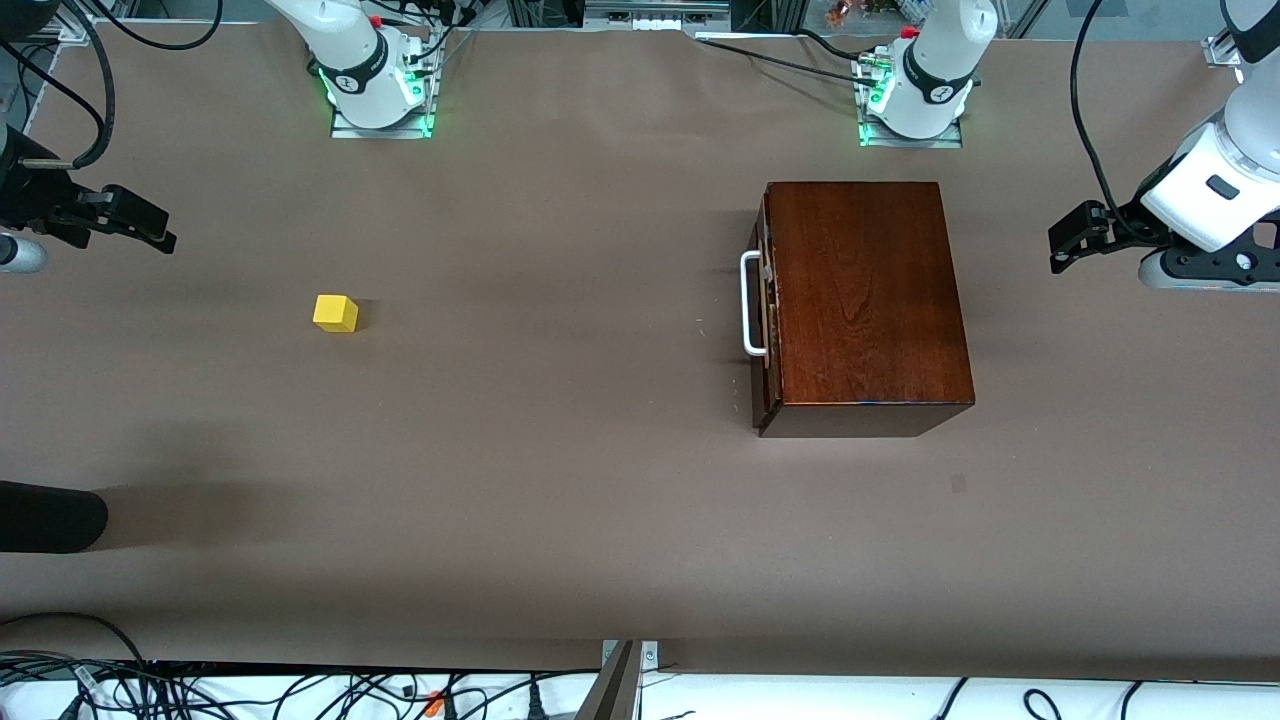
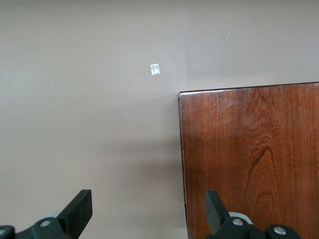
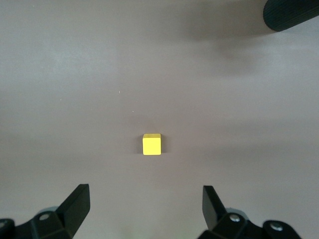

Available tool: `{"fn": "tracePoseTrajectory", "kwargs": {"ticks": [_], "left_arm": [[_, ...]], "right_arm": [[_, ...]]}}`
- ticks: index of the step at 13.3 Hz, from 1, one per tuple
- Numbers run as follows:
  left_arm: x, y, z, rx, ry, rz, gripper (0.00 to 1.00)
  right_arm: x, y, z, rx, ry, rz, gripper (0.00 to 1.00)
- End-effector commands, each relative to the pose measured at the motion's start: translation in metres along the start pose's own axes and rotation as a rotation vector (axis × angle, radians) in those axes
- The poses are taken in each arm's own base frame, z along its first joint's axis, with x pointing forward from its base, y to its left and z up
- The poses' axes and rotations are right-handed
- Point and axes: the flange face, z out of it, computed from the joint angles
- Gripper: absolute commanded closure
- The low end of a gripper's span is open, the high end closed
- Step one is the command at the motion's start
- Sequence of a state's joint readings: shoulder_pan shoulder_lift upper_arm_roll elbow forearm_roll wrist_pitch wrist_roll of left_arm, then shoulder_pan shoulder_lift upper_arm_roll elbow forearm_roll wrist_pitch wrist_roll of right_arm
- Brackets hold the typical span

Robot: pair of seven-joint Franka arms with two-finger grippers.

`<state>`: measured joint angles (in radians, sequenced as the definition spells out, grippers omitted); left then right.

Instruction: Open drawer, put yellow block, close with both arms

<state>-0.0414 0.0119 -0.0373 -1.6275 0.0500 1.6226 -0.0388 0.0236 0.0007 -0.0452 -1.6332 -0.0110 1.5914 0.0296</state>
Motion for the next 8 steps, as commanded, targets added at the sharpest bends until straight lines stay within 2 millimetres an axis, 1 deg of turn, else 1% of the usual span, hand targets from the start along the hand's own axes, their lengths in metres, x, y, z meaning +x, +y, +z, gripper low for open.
{"fn": "tracePoseTrajectory", "kwargs": {"ticks": [1, 6, 8], "left_arm": [[0.0036, 0.0028, -0.0059, -0.026, -0.009, -0.011, 0.00], [0.0032, 0.0020, -0.0049, -0.025, -0.013, -0.012, 0.00], [0.0006, 0.0059, -0.0050, -0.023, -0.030, -0.006, 0.00]], "right_arm": [[-0.0021, -0.0001, -0.0032, -0.013, 0.009, -0.011, 0.00], [-0.0018, -0.0004, -0.0030, -0.010, 0.008, -0.011, 0.00], [-0.0013, -0.0003, -0.0021, -0.012, 0.006, -0.011, 0.00]]}}
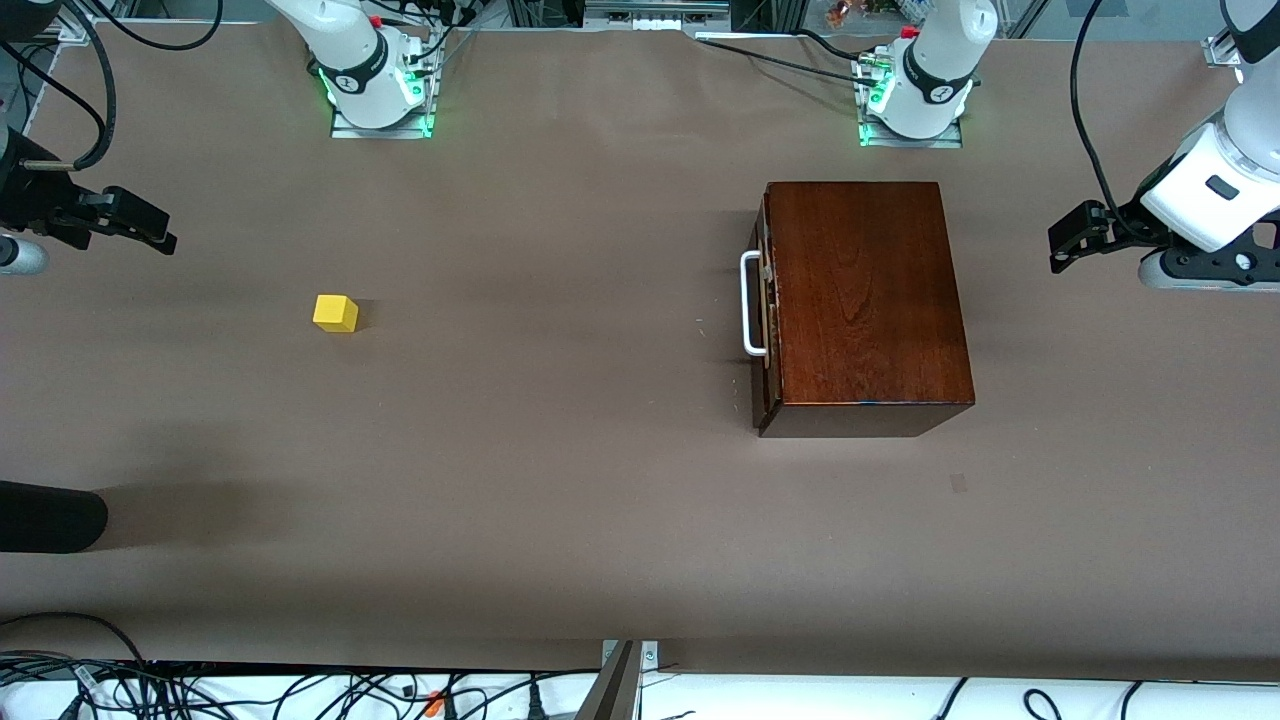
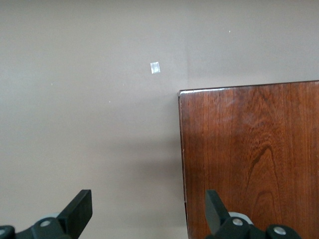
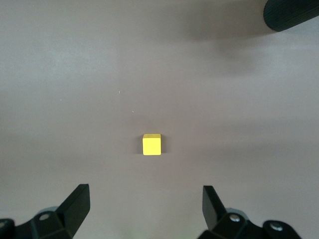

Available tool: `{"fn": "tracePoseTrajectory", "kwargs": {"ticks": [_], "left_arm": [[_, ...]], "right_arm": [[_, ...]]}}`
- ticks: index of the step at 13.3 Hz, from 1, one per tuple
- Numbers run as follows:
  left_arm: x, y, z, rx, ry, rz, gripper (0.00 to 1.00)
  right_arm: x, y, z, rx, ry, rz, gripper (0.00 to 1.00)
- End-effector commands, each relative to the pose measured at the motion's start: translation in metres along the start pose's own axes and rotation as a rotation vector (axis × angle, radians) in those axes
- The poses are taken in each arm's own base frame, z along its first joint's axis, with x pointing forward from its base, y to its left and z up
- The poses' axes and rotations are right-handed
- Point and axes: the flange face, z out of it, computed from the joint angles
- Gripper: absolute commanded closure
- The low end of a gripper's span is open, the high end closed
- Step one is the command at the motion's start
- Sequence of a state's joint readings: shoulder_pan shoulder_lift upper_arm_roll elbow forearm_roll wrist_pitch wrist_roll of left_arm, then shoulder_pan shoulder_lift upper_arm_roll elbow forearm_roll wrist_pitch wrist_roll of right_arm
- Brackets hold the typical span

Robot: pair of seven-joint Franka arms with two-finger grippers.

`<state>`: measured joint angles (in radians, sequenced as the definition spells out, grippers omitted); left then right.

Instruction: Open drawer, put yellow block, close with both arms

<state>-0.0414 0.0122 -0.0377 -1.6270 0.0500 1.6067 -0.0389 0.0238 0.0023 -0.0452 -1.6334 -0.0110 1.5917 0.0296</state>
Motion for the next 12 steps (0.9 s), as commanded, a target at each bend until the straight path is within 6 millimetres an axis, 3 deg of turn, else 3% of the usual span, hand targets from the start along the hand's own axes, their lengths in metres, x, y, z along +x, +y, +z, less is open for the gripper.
{"fn": "tracePoseTrajectory", "kwargs": {"ticks": [1, 9, 11, 12], "left_arm": [[0.001, 0.011, -0.007, -0.021, -0.014, 0.004, 0.00], [-0.007, 0.034, -0.003, -0.020, -0.075, 0.048, 0.00], [-0.005, 0.074, 0.010, -0.018, -0.101, 0.129, 0.00], [-0.003, 0.105, 0.025, -0.019, -0.129, 0.180, 0.00]], "right_arm": [[-0.002, 0.000, -0.002, -0.010, 0.004, -0.011, 0.00], [-0.001, -0.001, -0.002, -0.009, 0.007, -0.013, 0.00], [-0.001, -0.001, -0.002, -0.009, 0.007, -0.013, 0.00], [-0.001, -0.001, -0.001, -0.009, 0.004, -0.017, 0.00]]}}
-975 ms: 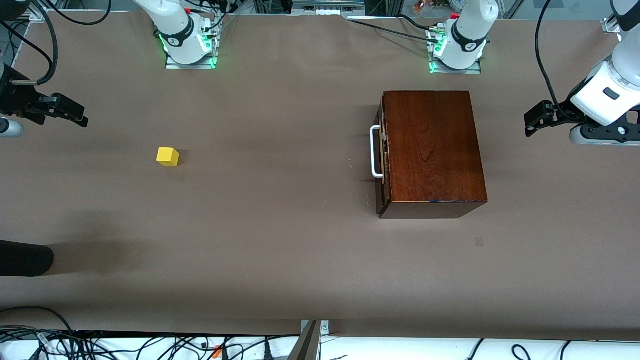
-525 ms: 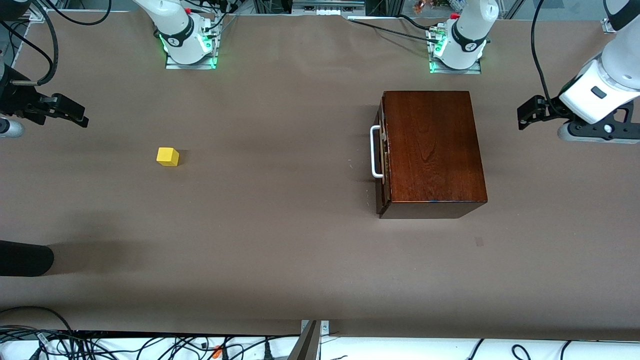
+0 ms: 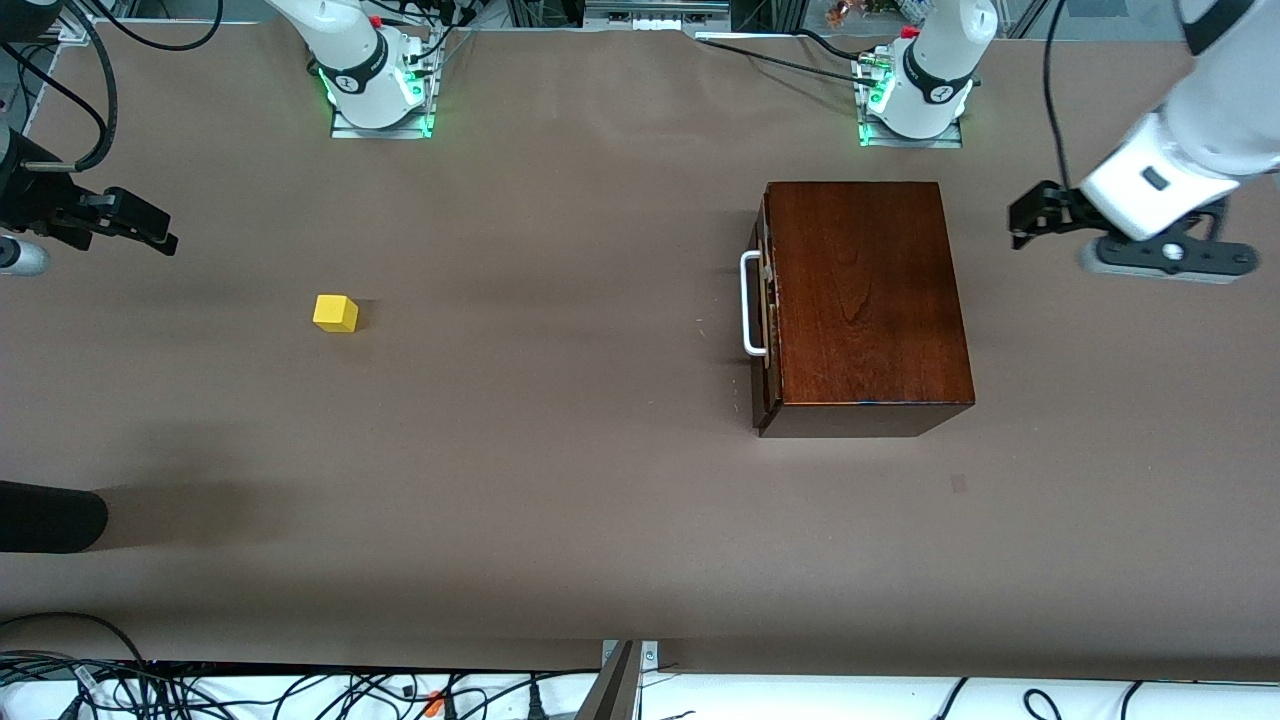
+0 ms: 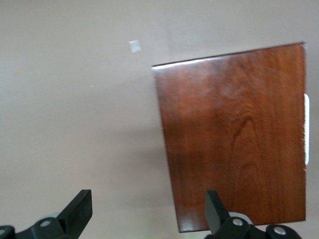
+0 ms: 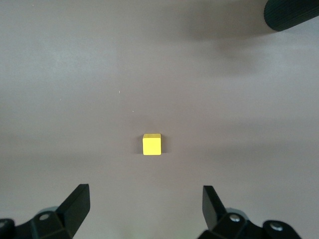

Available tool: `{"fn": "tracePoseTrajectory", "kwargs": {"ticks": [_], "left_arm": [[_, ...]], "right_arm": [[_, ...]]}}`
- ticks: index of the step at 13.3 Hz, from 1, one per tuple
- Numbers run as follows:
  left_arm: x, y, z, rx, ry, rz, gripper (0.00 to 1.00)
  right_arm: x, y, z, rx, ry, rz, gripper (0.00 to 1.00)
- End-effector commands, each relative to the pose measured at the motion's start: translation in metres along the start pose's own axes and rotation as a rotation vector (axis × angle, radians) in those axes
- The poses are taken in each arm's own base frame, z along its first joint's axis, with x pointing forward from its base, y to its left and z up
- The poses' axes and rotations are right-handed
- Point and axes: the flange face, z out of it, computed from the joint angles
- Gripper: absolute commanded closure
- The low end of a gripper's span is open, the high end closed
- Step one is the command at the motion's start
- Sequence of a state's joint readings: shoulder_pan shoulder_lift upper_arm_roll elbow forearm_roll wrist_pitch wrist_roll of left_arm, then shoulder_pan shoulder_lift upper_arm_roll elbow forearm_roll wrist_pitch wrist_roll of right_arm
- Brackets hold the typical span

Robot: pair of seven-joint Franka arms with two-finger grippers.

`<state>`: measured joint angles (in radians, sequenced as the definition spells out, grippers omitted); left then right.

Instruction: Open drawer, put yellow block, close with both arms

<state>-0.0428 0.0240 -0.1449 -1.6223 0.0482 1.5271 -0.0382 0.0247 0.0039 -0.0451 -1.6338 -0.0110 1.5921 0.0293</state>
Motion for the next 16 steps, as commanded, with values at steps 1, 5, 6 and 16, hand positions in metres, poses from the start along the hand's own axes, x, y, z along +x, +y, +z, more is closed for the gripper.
{"fn": "tracePoseTrajectory", "kwargs": {"ticks": [1, 5, 6, 16], "left_arm": [[0.021, 0.072, 0.031, -0.028, -0.063, 0.117, 0.00], [0.038, 0.172, 0.076, -0.053, -0.055, 0.088, 0.00], [0.040, 0.200, 0.088, -0.060, -0.045, 0.071, 0.00], [0.011, 0.349, 0.214, 0.145, 0.015, 0.009, 0.00]], "right_arm": [[-0.002, 0.000, -0.002, -0.009, 0.006, -0.042, 0.00], [-0.001, 0.000, -0.002, -0.004, 0.006, -0.071, 0.00], [-0.001, -0.001, -0.001, -0.004, 0.004, -0.071, 0.00], [-0.001, -0.001, 0.000, -0.004, -0.002, -0.070, 0.00]]}}
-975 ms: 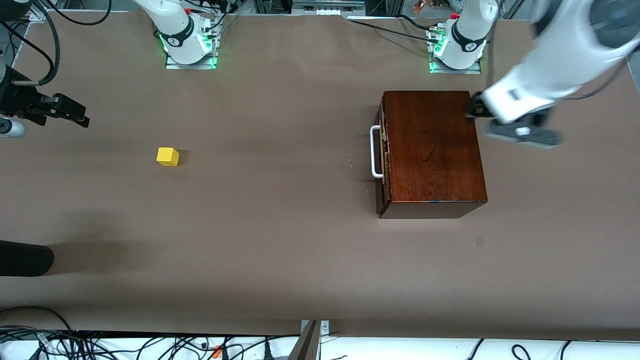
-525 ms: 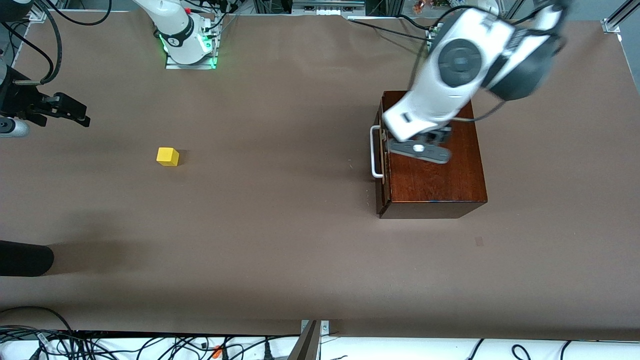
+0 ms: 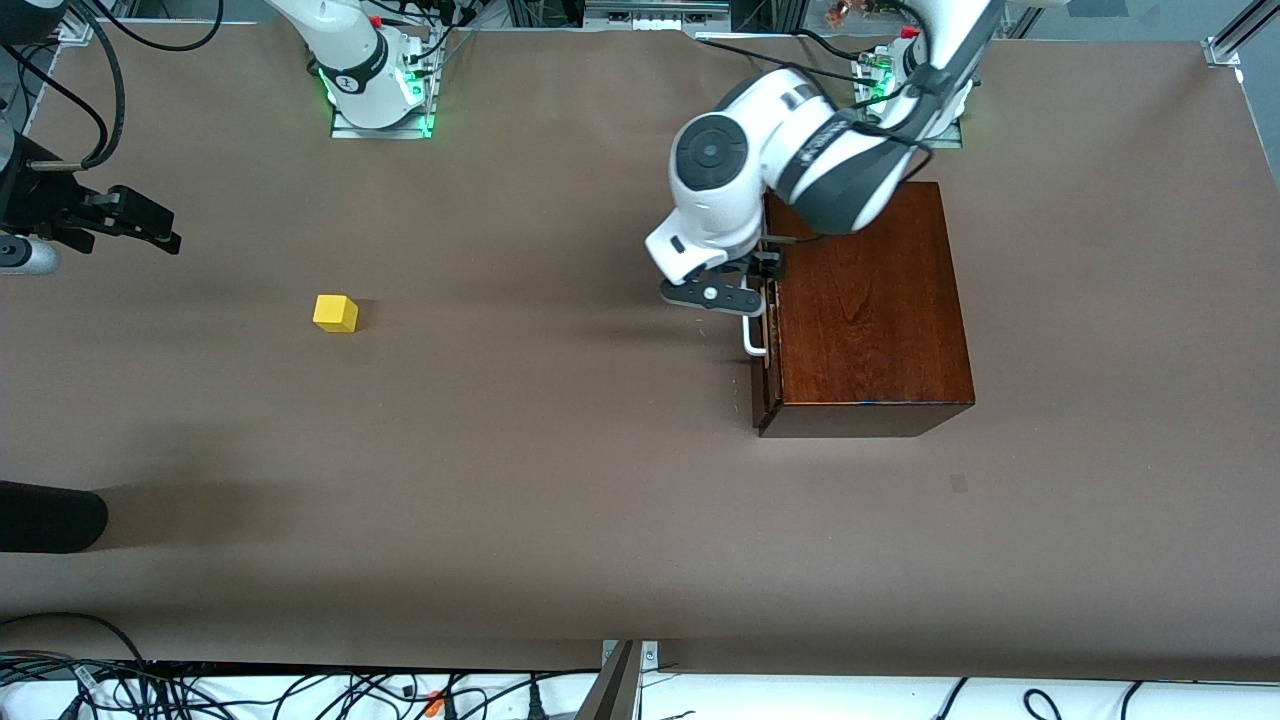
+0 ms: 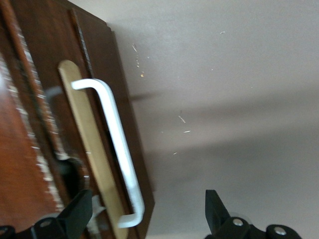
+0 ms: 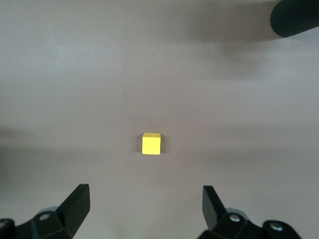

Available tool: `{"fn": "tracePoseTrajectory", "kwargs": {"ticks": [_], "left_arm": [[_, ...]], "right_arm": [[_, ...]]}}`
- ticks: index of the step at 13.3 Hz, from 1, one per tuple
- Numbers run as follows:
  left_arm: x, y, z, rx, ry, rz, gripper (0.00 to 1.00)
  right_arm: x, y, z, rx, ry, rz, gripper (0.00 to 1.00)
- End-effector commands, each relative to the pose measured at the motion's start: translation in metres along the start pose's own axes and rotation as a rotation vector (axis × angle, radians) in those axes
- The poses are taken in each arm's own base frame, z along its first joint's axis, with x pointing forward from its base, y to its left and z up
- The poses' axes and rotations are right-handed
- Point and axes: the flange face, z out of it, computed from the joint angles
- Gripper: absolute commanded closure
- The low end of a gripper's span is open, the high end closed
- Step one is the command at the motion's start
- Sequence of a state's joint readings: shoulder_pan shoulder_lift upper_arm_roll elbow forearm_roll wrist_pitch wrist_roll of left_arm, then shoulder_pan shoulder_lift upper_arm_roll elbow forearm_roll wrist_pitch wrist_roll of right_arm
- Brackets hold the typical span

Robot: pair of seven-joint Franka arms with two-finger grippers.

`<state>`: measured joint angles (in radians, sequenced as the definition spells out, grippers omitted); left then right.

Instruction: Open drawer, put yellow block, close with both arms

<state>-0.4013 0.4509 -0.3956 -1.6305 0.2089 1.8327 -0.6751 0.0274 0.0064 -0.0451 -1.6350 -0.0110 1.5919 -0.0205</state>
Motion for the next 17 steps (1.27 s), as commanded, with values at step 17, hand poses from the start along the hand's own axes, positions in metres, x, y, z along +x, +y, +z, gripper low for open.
{"fn": "tracePoseTrajectory", "kwargs": {"ticks": [17], "left_arm": [[-0.007, 0.022, 0.071, 0.105, 0.098, -0.062, 0.00]], "right_arm": [[-0.001, 0.001, -0.002, -0.006, 0.005, -0.016, 0.00]]}}
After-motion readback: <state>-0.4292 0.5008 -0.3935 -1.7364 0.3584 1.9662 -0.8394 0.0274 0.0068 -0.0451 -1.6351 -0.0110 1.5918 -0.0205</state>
